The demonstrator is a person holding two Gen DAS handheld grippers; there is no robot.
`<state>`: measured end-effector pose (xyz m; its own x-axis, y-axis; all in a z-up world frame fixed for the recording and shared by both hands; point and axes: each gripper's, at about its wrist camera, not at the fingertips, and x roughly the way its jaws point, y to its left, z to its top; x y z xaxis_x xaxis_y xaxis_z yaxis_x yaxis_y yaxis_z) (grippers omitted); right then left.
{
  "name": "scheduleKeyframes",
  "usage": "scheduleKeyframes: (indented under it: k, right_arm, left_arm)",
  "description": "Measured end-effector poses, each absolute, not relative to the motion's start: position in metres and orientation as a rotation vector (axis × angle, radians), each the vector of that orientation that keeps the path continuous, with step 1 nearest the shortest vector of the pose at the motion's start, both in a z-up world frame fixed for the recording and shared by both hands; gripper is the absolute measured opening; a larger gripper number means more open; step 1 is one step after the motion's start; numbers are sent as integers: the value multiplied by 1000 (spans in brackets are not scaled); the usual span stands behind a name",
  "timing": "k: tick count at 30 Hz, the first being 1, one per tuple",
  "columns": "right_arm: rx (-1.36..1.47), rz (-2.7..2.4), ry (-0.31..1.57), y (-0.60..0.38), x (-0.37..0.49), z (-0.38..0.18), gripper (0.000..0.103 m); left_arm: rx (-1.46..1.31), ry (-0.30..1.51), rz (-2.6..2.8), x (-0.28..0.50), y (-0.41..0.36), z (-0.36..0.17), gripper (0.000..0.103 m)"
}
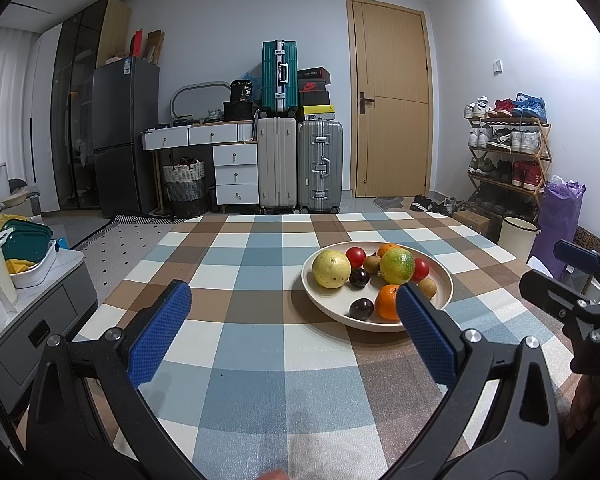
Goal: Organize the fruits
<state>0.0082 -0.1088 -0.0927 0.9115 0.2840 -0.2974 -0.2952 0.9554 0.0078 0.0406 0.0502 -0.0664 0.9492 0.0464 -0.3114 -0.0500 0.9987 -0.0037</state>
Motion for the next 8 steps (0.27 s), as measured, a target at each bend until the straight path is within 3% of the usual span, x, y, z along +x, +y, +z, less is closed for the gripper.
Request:
scheduleKeyframes:
  k: [8]
  right_arm:
    - [-38, 298, 301, -109, 8, -93, 103]
  left_arm:
    - [-12, 318, 50, 41, 50, -66, 102]
